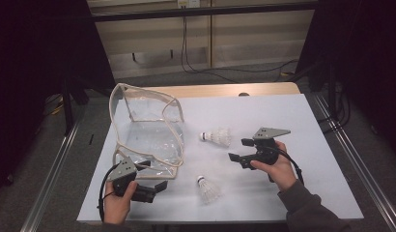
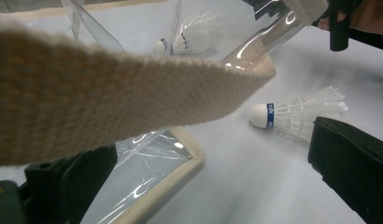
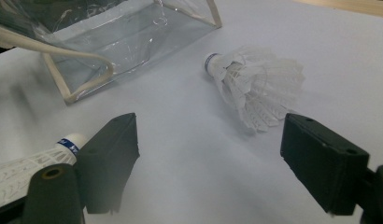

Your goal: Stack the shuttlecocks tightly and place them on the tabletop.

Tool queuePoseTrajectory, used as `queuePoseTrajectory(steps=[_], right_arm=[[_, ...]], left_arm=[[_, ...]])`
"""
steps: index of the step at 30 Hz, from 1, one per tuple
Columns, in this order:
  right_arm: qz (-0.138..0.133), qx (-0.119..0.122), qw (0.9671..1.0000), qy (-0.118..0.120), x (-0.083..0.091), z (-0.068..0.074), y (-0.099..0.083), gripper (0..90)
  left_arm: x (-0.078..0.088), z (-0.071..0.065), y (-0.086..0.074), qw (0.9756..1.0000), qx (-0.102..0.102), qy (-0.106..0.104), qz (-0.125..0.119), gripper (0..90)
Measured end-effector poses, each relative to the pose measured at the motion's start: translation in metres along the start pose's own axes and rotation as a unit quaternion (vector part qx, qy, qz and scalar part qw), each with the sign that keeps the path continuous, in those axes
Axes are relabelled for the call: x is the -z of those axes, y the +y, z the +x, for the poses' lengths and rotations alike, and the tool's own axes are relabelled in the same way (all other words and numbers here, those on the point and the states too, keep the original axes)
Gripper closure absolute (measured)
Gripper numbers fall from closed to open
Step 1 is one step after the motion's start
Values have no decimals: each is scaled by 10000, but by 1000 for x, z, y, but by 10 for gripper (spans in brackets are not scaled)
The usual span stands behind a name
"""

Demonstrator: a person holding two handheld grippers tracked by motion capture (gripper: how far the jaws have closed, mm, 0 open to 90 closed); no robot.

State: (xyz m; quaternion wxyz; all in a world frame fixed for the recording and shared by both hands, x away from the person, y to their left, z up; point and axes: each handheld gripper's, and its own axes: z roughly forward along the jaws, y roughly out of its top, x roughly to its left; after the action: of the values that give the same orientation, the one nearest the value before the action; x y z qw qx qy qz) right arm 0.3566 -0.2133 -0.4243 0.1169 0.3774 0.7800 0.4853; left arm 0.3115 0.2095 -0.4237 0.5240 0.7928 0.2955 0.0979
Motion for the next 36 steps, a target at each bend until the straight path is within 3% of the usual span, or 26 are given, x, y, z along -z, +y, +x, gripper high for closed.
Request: queuePoseTrajectory(steps=[36], right_arm=[[109,150,9997,147,3,11,-12,130]], left_arm=[[0,0,0,10000,22,1,-12,12]])
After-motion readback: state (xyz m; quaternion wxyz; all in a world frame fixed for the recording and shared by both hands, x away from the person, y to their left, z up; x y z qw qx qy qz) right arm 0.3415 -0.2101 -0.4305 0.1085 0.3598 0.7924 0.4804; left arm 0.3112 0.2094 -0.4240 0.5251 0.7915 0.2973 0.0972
